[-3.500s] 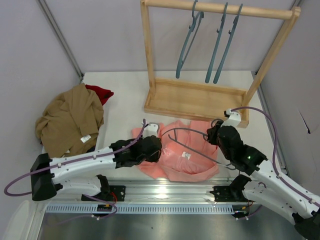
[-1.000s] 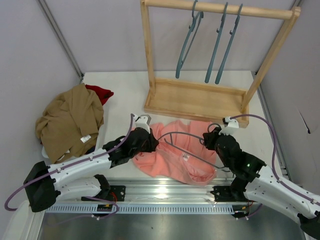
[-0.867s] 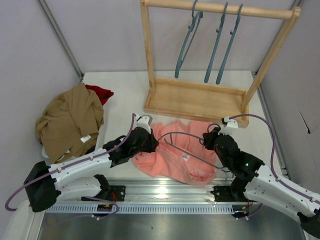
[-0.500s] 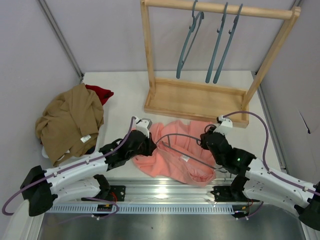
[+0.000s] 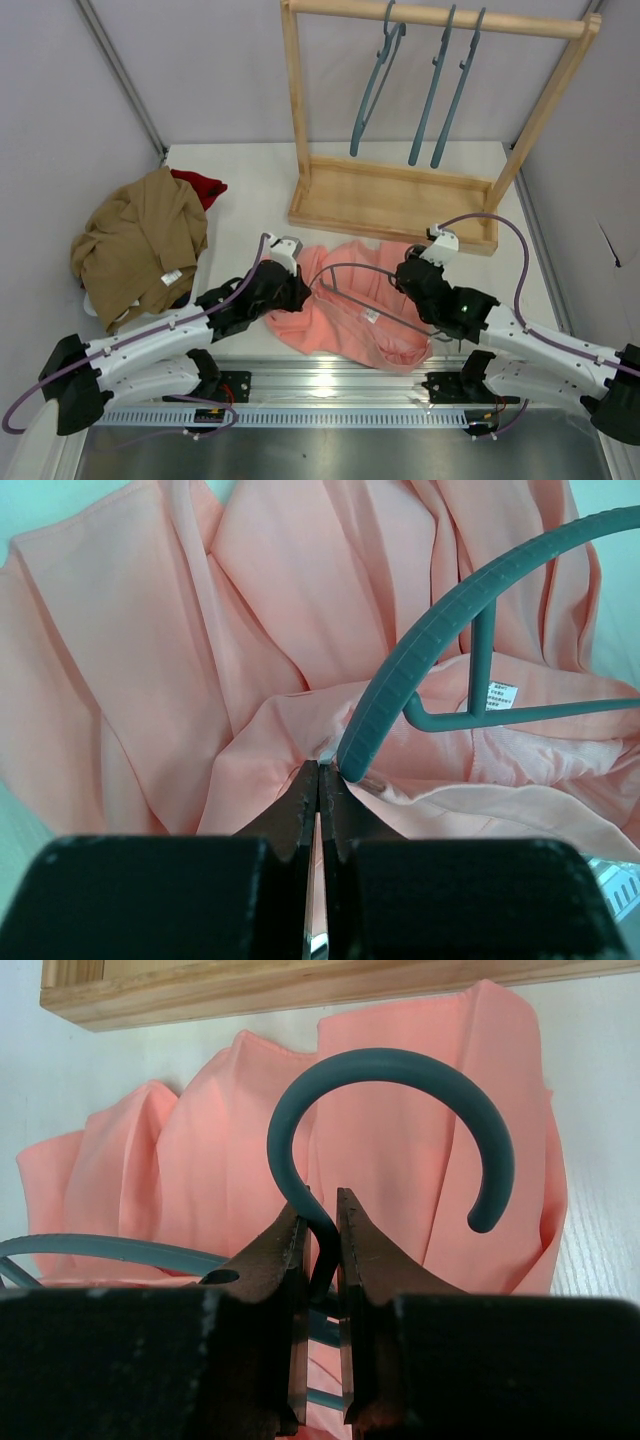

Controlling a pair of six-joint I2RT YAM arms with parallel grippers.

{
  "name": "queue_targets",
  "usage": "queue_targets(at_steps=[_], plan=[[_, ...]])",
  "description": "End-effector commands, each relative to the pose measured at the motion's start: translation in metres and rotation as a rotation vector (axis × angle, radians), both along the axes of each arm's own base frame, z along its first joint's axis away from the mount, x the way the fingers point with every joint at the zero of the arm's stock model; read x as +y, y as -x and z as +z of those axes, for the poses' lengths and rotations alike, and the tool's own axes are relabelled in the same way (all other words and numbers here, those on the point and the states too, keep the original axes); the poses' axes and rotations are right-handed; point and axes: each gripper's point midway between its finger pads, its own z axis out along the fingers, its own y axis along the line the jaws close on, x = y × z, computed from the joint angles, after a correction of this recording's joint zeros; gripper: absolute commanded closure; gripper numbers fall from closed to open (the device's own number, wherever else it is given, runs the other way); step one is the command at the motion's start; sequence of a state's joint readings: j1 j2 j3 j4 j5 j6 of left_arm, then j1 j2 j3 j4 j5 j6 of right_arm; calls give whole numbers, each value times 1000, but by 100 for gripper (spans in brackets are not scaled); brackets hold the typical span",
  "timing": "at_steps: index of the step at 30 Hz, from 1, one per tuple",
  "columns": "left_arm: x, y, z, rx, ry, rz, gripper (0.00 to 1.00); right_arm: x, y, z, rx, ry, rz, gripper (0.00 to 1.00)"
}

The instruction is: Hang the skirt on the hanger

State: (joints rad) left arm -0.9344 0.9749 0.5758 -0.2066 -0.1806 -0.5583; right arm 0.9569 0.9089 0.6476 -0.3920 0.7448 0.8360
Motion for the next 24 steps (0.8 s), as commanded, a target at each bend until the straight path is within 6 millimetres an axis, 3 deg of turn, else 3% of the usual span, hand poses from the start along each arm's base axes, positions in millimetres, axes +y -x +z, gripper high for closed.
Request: queue_targets(at_steps=[1,4,10,18,24], plan=[[-40,-2,70,-108,266,-81,96,30,-4,31,-35,-142,25,100],[-45,-1,76,-126,300,-84,96,29,-4,26,-15,-139,12,100],[-52,3,62,-95,292,-93,96,17,-4,17,22,-229,-61,100],[-48,2,62,-106,311,-61,96,-6,-4,21,-16,-274,-131,100],[-34,-17,62,-109,214,56,95,0,0,17,-11,-252,-74,100]])
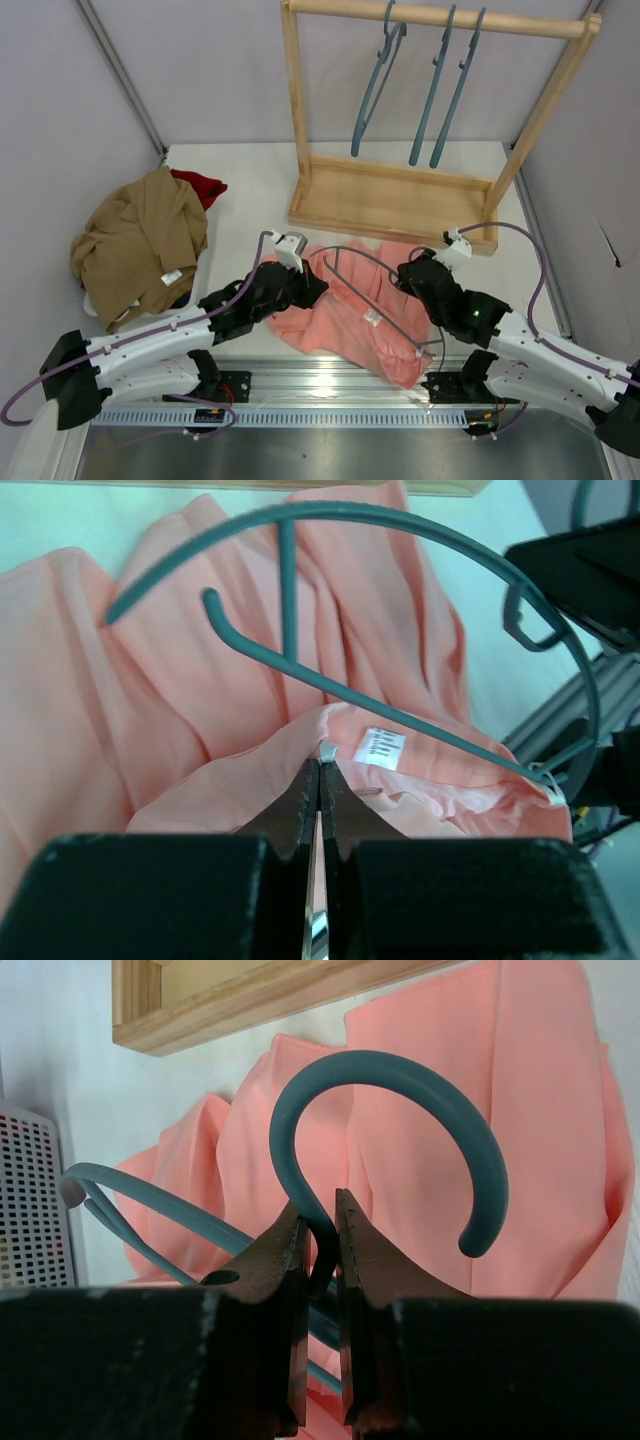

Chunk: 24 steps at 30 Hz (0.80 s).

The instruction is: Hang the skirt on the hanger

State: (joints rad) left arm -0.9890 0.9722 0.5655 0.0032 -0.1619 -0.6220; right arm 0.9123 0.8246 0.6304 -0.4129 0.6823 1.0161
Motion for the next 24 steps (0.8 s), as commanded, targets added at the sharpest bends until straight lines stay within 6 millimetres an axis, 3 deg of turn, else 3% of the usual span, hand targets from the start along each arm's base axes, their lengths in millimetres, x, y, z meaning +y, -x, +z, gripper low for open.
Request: queue_targets(at_steps=[1,7,8,13,24], plan=[[10,-20,17,-16,-26,126,95,2,-1,6,-33,-29,1,100],[23,-33,4,25,-102,171,97,-8,8,19,-114,-80,34,100],[25,-35,4,28,-105,174,97,-9,9,27,-140,-108,40,100],[29,-42,9,13,-117,168,97,-3,12,31,-150,-101,86,100],[27,-46,30,-78,-214,80,96,10,14,14,-57,-61,90,100]])
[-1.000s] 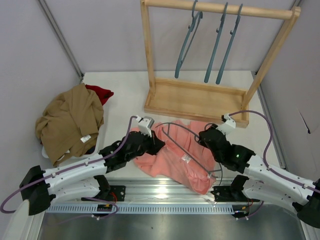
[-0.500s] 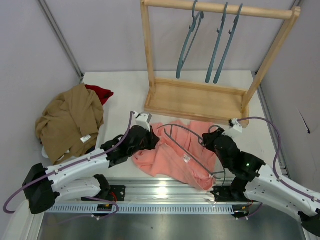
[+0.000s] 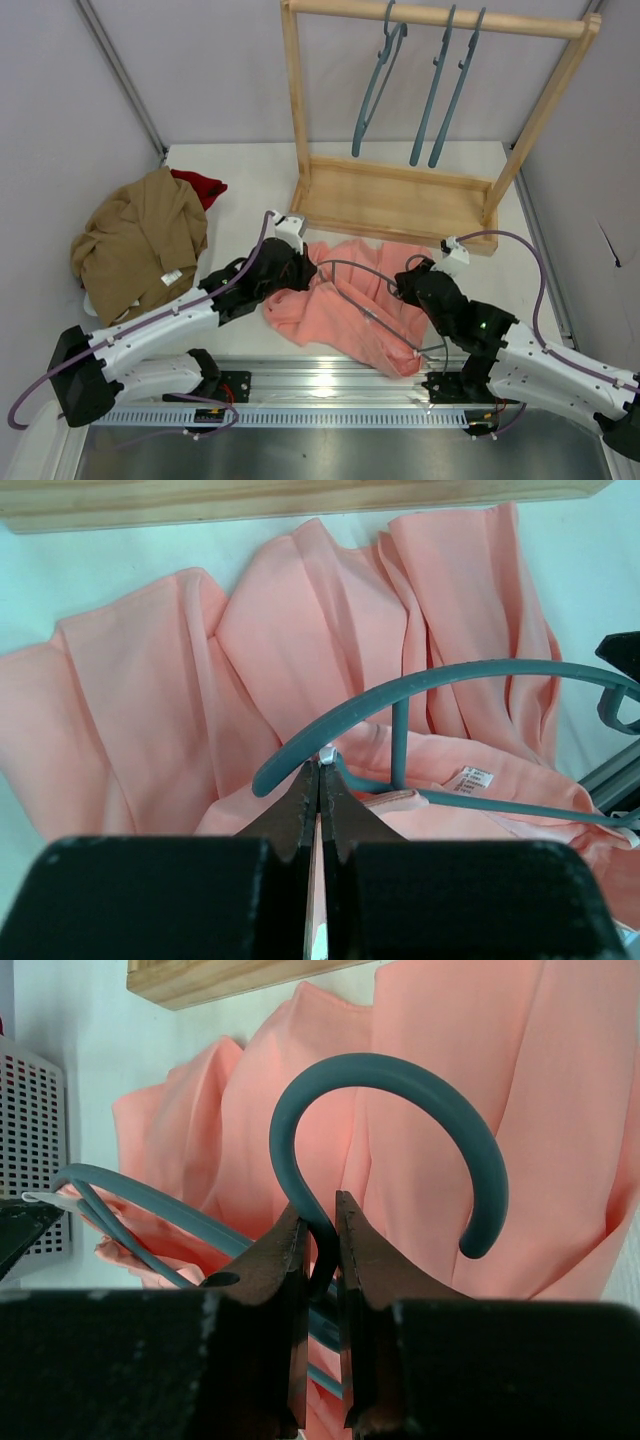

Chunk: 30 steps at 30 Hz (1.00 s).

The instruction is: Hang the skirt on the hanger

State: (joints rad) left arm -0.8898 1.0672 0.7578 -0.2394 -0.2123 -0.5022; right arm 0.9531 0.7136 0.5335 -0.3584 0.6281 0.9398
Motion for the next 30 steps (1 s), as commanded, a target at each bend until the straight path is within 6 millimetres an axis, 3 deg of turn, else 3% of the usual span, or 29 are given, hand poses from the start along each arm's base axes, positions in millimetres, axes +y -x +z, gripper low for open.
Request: queue_targets(at_steps=[1,12,20,30], plan=[[0,-9,25,-73,-11,-11,96,5,-5,22,-19,-60,-31,100],[5,-17,18,-47,-69,39,97,12,-7,31,-20,-83,-26,100],[5,-22,28,-52,-76,63,97,19,-6,30,-16,-72,5,100],[-9,-13,36,-54,0,-15,97,23,-10,28,-20,-61,2,100]])
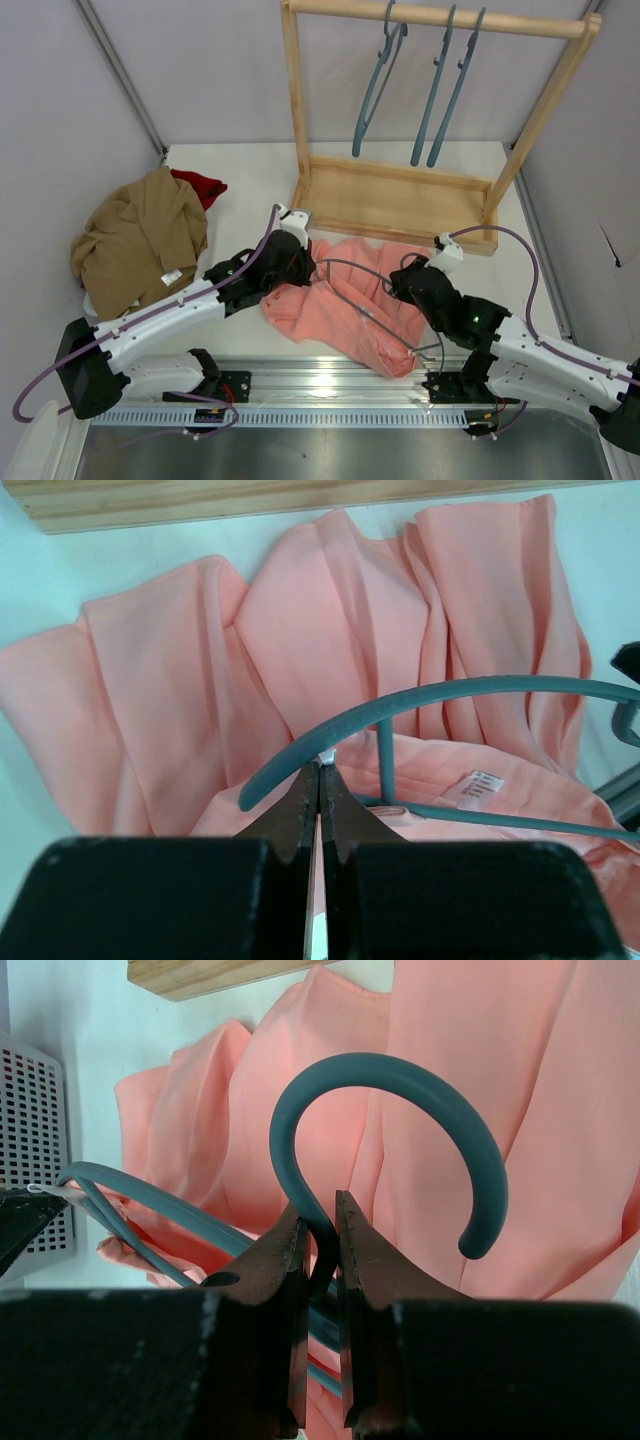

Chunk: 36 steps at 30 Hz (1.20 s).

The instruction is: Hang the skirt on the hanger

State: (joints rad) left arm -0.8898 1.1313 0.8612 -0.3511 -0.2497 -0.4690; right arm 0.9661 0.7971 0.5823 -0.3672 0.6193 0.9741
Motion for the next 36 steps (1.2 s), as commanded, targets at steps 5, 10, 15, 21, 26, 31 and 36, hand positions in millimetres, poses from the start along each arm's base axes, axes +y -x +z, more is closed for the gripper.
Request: queue_targets(at_steps=[5,10,15,21,26,31,36], plan=[[-14,-1,30,-73,101,-65,96,14,-8,26,-51,-55,7,100],[-15,7,33,-80,92,-125,96,5,-13,30,-73,-32,-33,100],[-2,14,19,-56,29,-129,96,-6,-17,38,-103,-26,-75,100],[2,18,22,-64,39,-133,96,-9,-21,38,-106,-16,-86,100],[-2,23,19,-55,50,-161,96,-8,-24,41,-112,-23,-89,100],[-25,35,20,-40,102,-251,96,-4,-28,45,-130,-35,-86,100],[-39,40,3,7,91,-254,97,1,-31,70,-210,-113,-74,100]])
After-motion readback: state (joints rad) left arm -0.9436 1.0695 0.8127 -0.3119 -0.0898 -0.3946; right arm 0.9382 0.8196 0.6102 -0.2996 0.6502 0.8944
